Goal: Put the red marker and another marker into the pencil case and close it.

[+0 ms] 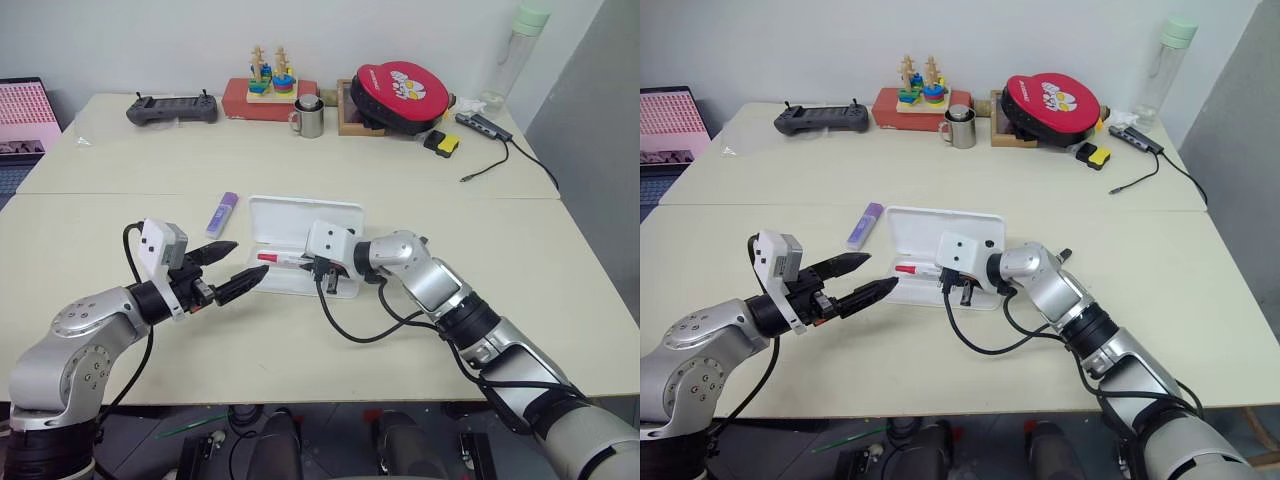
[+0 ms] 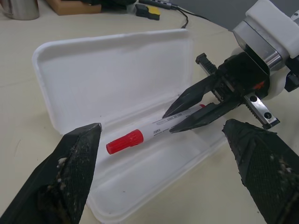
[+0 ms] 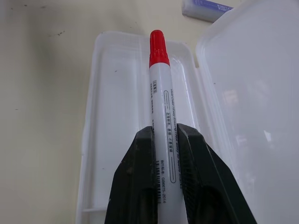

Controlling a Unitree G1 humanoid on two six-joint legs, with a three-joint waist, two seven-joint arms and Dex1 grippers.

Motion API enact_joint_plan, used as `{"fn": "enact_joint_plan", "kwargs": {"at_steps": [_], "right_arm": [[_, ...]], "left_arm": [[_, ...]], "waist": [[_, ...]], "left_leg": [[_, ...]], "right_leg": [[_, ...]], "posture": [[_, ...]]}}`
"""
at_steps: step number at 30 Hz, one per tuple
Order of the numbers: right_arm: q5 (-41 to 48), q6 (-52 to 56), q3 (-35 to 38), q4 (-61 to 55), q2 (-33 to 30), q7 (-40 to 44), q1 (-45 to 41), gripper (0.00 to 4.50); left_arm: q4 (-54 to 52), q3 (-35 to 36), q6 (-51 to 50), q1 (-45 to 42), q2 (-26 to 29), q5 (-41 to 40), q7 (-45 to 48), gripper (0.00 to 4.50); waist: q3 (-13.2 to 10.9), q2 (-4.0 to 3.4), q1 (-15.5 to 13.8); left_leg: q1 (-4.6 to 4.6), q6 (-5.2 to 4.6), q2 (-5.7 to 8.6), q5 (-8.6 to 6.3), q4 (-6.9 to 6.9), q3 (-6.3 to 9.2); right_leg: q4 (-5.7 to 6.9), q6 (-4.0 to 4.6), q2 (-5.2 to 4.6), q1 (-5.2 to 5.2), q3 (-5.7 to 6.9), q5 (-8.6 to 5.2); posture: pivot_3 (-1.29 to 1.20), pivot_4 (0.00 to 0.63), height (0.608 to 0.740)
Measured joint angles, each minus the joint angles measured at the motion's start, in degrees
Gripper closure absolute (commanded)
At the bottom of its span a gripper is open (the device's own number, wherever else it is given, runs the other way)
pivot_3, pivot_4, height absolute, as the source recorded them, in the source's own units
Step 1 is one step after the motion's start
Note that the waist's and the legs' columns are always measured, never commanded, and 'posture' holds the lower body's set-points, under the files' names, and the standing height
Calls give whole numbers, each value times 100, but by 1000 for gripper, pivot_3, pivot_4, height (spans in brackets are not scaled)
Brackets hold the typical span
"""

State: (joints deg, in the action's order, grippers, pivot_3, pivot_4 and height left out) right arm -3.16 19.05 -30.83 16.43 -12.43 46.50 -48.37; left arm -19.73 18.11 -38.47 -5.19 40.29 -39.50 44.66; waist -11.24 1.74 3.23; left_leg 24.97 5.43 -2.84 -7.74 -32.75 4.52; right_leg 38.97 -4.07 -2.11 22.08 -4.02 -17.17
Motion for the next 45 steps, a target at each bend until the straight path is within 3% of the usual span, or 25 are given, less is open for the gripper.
{"fn": "enact_joint_plan", "kwargs": {"at_steps": [5, 7, 18, 22, 29, 35, 45], "right_arm": [[-30, -120, 50, 154, 53, 83, -52, 4195], [-41, -130, 81, 297, 85, 72, -53, 3485], [-2, -95, 433, 330, 48, 132, -137, 977], [806, 421, 1068, -611, 155, 381, -17, 54], [1423, 1303, 1780, -1664, 18, 195, 209, 54], [1845, 1864, 2007, -2161, 296, -259, 305, 54], [2015, 2133, 2102, -2469, 180, -758, 334, 54]], "left_arm": [[-27, 2, -15, -4, 0, -53, -59, 0], [-27, 2, -15, -8, 0, -57, -92, 0], [39, 1, 12, -105, -43, -58, -204, 0], [838, 277, 51, -807, -404, 68, -1028, 0], [2602, 289, 422, -1526, -338, 1216, -2076, 0], [3226, -184, 625, -2019, -465, 1506, -1887, 0], [4971, -709, 731, -3062, -645, 2168, -1767, 0]], "waist": [[0, 0, -2], [0, 0, -2], [0, 0, -1], [0, 2, -37], [1, 3, -35], [1, 4, -40], [2, 4, -27]], "left_leg": [[-1, 0, 0, 0, -2, 1], [-1, 0, 0, 0, -2, 1], [-1, 0, 0, 0, 0, 0], [0, -1, -3, 0, -4, 9], [-1, 0, -1, 0, -2, 7], [2, 0, -1, 0, -2, 7], [2, 0, 0, 0, -1, 7]], "right_leg": [[1, -4, 0, -1, 1, -1], [1, -3, 0, -1, 1, 0], [0, 0, 0, 0, 0, 0], [6, -12, 6, -2, 5, -5], [3, -10, 6, -3, 6, -3], [4, -1, 5, -2, 7, 2], [5, -3, 5, -1, 7, 3]], "posture": [[0, 150, 740], [0, 150, 740], [0, 150, 740], [0, 150, 740], [0, 150, 740], [0, 150, 740], [0, 150, 740]]}}
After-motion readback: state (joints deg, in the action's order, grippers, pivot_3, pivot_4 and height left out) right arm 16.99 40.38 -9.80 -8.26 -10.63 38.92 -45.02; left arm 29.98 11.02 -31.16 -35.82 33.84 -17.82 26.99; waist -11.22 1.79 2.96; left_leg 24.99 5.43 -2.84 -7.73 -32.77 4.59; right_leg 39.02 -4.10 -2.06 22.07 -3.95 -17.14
